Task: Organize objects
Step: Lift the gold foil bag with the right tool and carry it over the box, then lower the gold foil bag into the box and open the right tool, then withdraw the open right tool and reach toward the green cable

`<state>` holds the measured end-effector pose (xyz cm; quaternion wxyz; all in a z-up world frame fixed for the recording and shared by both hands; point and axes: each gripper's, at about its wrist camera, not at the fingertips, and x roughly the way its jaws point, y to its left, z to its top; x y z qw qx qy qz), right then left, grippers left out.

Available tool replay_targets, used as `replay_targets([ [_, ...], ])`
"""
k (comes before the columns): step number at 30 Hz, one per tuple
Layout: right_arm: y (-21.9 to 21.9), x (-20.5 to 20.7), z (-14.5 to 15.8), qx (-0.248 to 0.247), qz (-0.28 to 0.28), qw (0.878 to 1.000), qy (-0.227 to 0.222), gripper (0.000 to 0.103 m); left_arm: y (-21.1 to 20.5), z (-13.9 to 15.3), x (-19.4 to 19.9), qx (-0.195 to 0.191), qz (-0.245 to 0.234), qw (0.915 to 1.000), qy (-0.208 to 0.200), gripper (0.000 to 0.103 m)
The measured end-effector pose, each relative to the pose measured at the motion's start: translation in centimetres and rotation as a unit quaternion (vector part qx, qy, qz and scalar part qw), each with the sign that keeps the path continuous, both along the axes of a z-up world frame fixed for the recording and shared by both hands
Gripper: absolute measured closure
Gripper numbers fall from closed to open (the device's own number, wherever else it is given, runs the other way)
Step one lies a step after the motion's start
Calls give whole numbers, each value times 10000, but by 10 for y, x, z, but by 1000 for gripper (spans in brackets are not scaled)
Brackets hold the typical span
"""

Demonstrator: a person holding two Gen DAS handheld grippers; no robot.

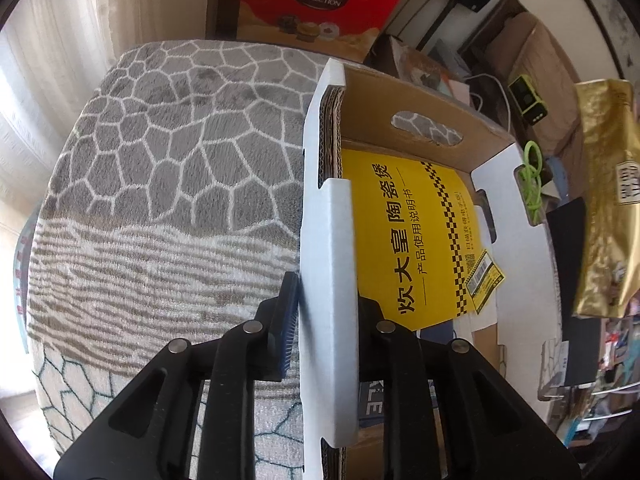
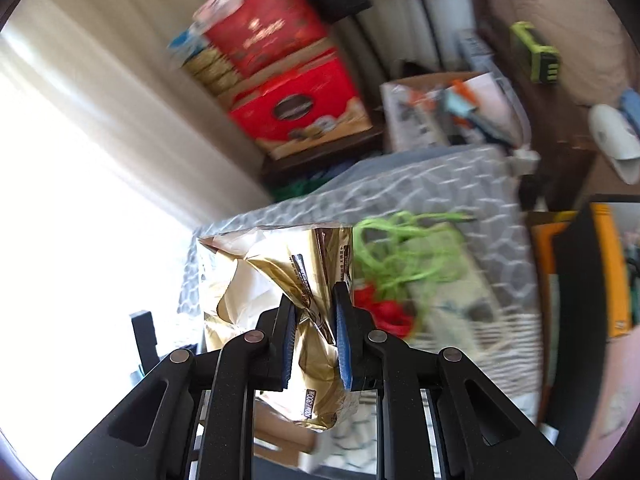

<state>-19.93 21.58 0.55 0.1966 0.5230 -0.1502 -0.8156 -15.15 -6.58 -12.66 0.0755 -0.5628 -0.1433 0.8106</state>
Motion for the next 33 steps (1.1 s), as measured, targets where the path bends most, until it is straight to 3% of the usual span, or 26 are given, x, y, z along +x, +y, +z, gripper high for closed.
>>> replay_targets([
  [9, -71, -21, -62, 291, 315, 9976, -545, 87, -11, 14, 5, 180, -4, 9998, 88, 82],
  [17, -88, -28, -101, 218, 271, 9947, -968, 85, -18, 31, 14, 260, 20, 9994, 208, 79],
  [18, -90, -29, -104, 183, 283, 9941, -1030, 83, -19, 32, 14, 248, 20, 9995, 217, 78],
  [21, -97, -33, -111, 116, 392, 9934, -1074, 56, -20, 33, 17, 211, -11, 9996, 211, 77],
  [22, -100, -33, -111, 140, 473, 9932, -1059, 43, -20, 33, 18, 204, -27, 9996, 197, 76],
  [23, -102, -32, -108, 171, 531, 9932, -1026, 37, -18, 32, 19, 192, -48, 9996, 185, 75],
  [28, -95, -23, -72, 487, 783, 9944, -518, 37, -7, 30, 21, -41, -206, 9997, 156, 72],
  [33, -62, -15, -28, 973, 838, 9917, 15, 37, 8, 30, 25, -372, -434, 9982, 157, 71],
])
